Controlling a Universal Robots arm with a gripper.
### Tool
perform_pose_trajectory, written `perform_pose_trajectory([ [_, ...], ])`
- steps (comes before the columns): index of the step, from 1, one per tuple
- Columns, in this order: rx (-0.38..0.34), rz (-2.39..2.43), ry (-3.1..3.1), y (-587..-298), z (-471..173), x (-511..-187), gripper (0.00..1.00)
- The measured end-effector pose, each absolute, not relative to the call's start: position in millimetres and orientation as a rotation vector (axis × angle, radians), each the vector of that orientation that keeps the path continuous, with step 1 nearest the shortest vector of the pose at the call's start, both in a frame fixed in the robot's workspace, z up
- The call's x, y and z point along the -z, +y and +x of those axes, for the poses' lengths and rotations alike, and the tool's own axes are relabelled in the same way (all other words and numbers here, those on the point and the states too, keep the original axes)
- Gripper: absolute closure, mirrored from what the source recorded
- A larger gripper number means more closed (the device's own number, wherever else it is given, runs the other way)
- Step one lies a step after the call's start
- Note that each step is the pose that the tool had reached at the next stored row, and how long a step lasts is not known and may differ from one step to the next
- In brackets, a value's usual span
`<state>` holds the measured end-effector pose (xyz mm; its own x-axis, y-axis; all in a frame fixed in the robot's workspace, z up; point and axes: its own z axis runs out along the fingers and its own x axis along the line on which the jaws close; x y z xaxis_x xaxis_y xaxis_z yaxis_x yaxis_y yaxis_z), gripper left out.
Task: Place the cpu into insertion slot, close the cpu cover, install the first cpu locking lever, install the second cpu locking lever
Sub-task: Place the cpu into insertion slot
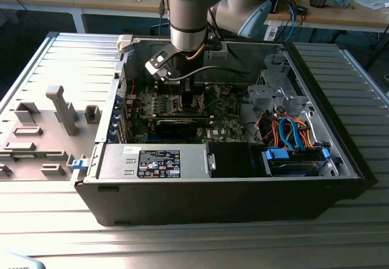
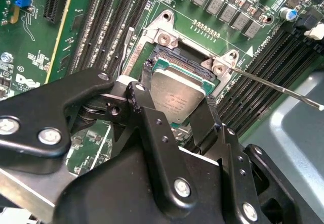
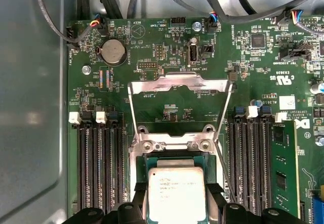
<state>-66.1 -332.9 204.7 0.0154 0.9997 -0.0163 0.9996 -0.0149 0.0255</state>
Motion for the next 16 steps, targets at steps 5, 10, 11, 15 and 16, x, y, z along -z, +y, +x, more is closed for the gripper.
perform_pose_trajectory([
  [5,-0.010,2.222,2.179,-332.9,-66.3,-202.7,0.45],
  [10,-0.009,2.248,2.151,-332.9,-66.3,-201.6,0.45],
  [11,-0.009,2.252,2.148,-332.9,-66.4,-201.4,0.45],
  [15,-0.009,2.253,2.146,-332.9,-66.3,-201.1,0.45],
  [16,-0.009,2.253,2.146,-332.9,-66.3,-201.1,0.45],
])
